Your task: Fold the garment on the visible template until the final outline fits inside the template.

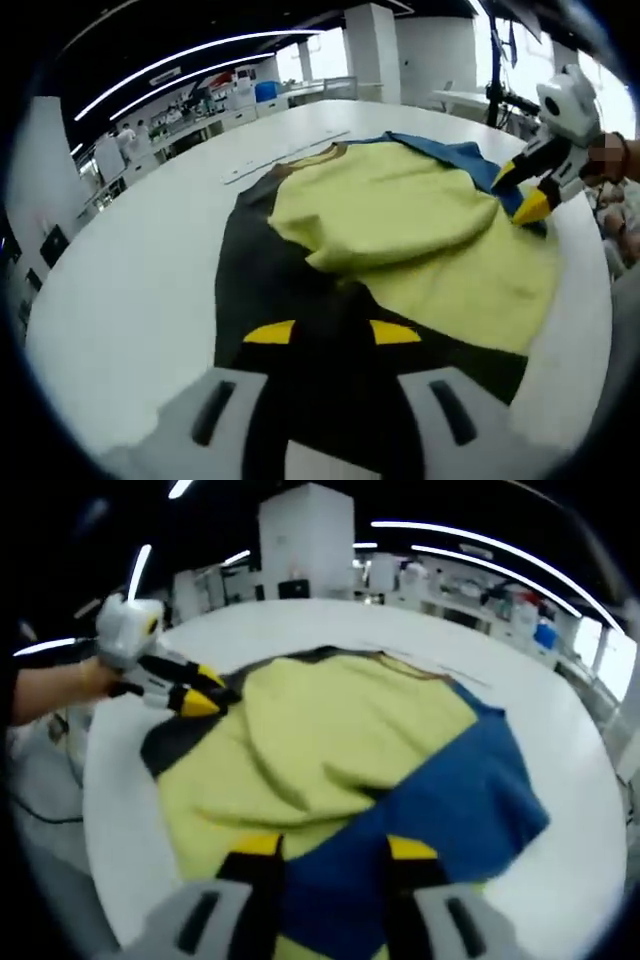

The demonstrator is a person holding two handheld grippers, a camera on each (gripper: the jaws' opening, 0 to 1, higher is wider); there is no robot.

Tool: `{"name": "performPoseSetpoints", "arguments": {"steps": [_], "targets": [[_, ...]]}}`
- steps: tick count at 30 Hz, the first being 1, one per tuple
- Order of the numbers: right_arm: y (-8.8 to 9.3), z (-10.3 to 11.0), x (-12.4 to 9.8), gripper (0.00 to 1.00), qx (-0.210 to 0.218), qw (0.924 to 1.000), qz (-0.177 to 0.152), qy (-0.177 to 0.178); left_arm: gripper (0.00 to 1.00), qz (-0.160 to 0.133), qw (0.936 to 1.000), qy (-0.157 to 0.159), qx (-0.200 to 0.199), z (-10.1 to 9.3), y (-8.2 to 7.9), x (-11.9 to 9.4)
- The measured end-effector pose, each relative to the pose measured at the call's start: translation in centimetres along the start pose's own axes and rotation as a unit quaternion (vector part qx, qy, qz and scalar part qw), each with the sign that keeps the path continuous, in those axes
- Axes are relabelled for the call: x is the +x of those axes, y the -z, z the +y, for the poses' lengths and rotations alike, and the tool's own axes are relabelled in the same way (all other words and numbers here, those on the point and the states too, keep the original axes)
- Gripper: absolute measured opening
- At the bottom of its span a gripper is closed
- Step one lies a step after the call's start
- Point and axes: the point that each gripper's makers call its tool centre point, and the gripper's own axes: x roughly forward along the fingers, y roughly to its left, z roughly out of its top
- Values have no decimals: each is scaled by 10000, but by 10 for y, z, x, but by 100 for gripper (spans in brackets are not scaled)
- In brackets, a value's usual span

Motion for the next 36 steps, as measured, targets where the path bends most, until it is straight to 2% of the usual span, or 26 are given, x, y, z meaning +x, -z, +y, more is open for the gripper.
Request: {"name": "performPoseSetpoints", "arguments": {"steps": [5, 7, 13, 19, 23, 28, 29, 34, 36], "targets": [[5, -5, 1, 23, -166, 9996, 74, 197, 18, -89, 9998, 11, -179, -3, -2, -1], [4, -5, 0, 18, -88, 9997, 30, 220, 15, -81, 9996, 14, -282, -4, -1, -1], [4, -10, 1, 0, -65, 9995, -39, 296, 3, 5, 9998, -123, -183, 0, 0, 0], [3, -11, -1, 0, -81, 9996, -86, 261, 0, 16, 9992, -242, -325, 3, -1, -1], [-4, -12, -9, 0, 4, 9996, -191, 207, 0, -221, 9970, -331, -665, 7, -11, -9], [-11, -17, -21, 0, 70, 9995, -263, 167, 0, -455, 9953, -439, -731, 15, -22, -21], [-13, -18, -24, 0, 61, 9995, -284, 155, 0, -516, 9948, -485, -739, 15, -29, -27], [-30, -35, -40, 0, 19, 9985, -495, 220, 0, -852, 9893, -658, -981, 30, -43, -42], [-35, -43, -46, 0, -52, 9981, -551, 280, 0, -910, 9870, -725, -1106, 37, -43, -46]]}}
